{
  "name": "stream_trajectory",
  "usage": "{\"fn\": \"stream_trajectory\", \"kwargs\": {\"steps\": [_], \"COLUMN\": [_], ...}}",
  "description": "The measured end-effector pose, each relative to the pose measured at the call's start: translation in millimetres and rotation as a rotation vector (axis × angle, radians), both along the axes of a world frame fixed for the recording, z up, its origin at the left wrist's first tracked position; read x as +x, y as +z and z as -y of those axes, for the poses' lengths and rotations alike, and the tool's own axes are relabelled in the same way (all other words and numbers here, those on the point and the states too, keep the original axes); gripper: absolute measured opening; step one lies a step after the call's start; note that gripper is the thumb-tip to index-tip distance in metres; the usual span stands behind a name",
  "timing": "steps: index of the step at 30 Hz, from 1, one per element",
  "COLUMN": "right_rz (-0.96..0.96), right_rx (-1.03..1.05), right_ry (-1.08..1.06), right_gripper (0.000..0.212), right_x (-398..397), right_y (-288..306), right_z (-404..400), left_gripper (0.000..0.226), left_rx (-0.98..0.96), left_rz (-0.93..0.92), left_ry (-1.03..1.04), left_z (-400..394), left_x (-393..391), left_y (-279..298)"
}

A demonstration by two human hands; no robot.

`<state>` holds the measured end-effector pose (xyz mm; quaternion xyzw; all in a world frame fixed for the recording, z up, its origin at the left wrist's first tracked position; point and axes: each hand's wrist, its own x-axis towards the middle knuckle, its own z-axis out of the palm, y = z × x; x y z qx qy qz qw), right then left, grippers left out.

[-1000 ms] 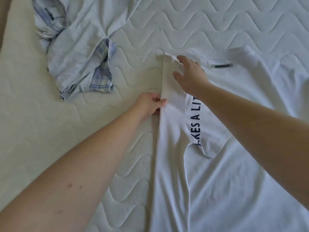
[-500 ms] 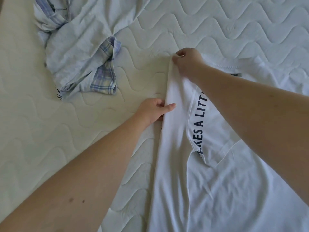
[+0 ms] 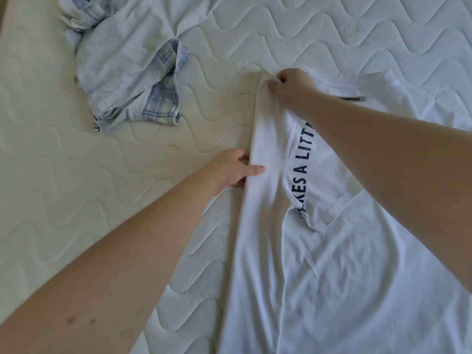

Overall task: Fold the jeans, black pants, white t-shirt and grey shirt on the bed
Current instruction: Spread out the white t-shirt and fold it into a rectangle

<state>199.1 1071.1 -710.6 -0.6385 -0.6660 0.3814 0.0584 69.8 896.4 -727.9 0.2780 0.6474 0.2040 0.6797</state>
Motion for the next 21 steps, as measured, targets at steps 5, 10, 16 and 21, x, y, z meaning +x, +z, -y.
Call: {"fn": "stream_trajectory", "kwargs": {"steps": [5, 10, 16, 21], "right_rz": [-0.406, -0.273, 0.081, 0.222], "right_rx": [-0.099, -0.057, 0.151, 0.257], "right_ry": [-0.218, -0.058, 0.101, 0.179], "right_gripper": [0.035, 0.045, 0.058, 0.074], "right_x": [-7, 6, 48, 85], "right_y": [4, 0, -5, -10], "right_z": [-5, 3, 34, 103], "left_gripper": [0.048, 0.006, 0.016, 0.017], "left_rx": [-0.006, -0.023, -0.121, -0.103], "left_rz": [-0.09, -0.096, 0.016, -0.03], "left_ry": [-0.104, -0.054, 0.109, 0.129], "left_z": [23, 39, 72, 98], "left_x": [3, 4, 11, 19], "left_y": [-7, -10, -6, -6]}}
